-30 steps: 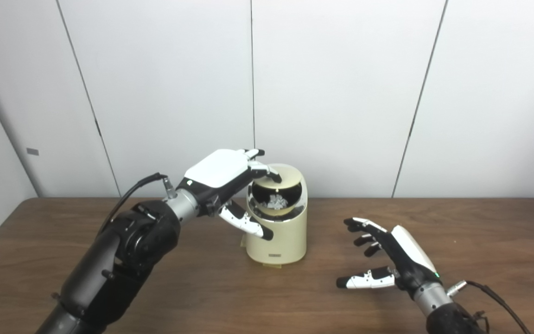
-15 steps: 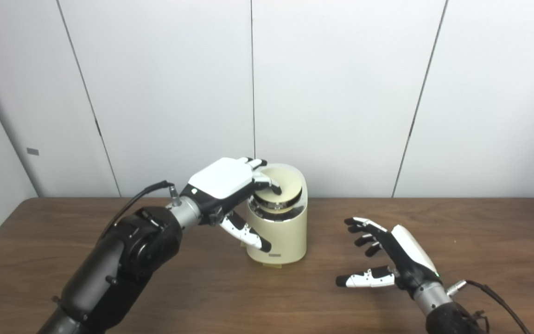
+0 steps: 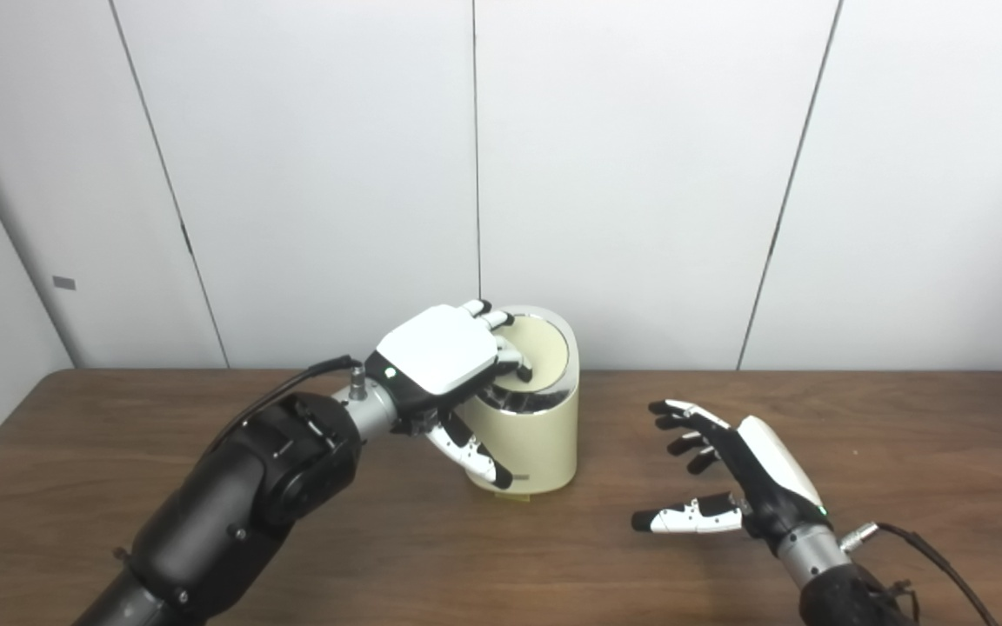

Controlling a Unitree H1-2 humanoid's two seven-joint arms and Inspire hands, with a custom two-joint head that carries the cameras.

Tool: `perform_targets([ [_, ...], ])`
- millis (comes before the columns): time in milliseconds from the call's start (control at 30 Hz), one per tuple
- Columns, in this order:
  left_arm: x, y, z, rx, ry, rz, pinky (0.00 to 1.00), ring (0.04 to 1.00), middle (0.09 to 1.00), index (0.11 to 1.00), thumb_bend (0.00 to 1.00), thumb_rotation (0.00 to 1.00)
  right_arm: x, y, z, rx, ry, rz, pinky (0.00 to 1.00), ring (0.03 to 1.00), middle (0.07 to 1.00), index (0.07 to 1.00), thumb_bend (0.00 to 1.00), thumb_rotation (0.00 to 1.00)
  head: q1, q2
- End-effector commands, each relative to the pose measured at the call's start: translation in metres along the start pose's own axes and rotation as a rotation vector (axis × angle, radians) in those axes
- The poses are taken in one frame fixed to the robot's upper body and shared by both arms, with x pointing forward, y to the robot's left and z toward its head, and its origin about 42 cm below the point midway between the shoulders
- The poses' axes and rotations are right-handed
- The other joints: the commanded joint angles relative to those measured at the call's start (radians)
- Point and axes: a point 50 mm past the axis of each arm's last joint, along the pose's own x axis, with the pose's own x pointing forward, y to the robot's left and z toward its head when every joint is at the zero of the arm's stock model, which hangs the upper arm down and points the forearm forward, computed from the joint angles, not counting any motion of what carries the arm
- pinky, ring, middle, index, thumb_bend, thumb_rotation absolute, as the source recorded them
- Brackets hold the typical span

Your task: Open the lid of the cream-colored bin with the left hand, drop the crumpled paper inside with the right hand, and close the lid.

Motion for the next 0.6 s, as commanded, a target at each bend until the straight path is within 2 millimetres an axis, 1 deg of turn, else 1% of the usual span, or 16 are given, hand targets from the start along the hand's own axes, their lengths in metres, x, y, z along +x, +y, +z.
perform_targets([
  [0, 0.004, -0.01, 0.002, 0.04, -0.016, -0.092, 1.0, 0.967, 0.798, 0.787, 1.0, 0.55, 0.007, -0.017, 0.015, -0.004, -0.066, -0.067, 0.57, 0.69, 0.79, 0.831, 0.88, 0.29, -0.001, 0.001],
  [100, 0.004, -0.015, 0.005, 0.043, -0.026, -0.103, 1.0, 0.956, 0.785, 0.777, 1.0, 0.55, 0.006, -0.018, 0.014, -0.003, -0.062, -0.07, 0.56, 0.686, 0.79, 0.829, 0.88, 0.3, -0.002, 0.003],
  [167, 0.003, -0.014, 0.004, 0.036, -0.028, -0.098, 1.0, 0.956, 0.786, 0.781, 1.0, 0.54, 0.006, -0.018, 0.013, -0.007, -0.062, -0.073, 0.57, 0.692, 0.793, 0.829, 0.89, 0.31, -0.002, 0.003],
  [300, -0.001, -0.003, -0.002, 0.0, -0.021, -0.035, 1.0, 0.96, 0.796, 0.789, 1.0, 0.55, 0.006, -0.018, 0.012, -0.005, -0.062, -0.075, 0.58, 0.698, 0.797, 0.829, 0.89, 0.31, -0.001, -0.001],
  [400, -0.011, 0.015, -0.012, -0.055, 0.005, 0.141, 1.0, 0.943, 0.787, 0.78, 1.0, 0.53, 0.006, -0.018, 0.012, -0.003, -0.058, -0.075, 0.58, 0.701, 0.8, 0.83, 0.89, 0.32, -0.002, -0.004],
  [500, -0.022, 0.03, -0.024, -0.107, 0.042, 0.317, 1.0, 0.952, 0.806, 0.8, 0.97, 0.49, 0.006, -0.018, 0.01, 0.0, -0.055, -0.077, 0.57, 0.694, 0.797, 0.832, 0.89, 0.31, 0.0, -0.005],
  [533, -0.025, 0.034, -0.029, -0.121, 0.061, 0.382, 1.0, 0.969, 0.838, 0.826, 0.93, 0.49, 0.005, -0.018, 0.01, 0.0, -0.052, -0.078, 0.58, 0.702, 0.799, 0.832, 0.89, 0.32, 0.002, -0.006],
  [567, -0.029, 0.037, -0.034, -0.138, 0.08, 0.448, 1.0, 0.98, 0.854, 0.84, 0.91, 0.49, 0.005, -0.018, 0.009, 0.002, -0.051, -0.078, 0.58, 0.703, 0.799, 0.832, 0.88, 0.31, 0.002, -0.006],
])
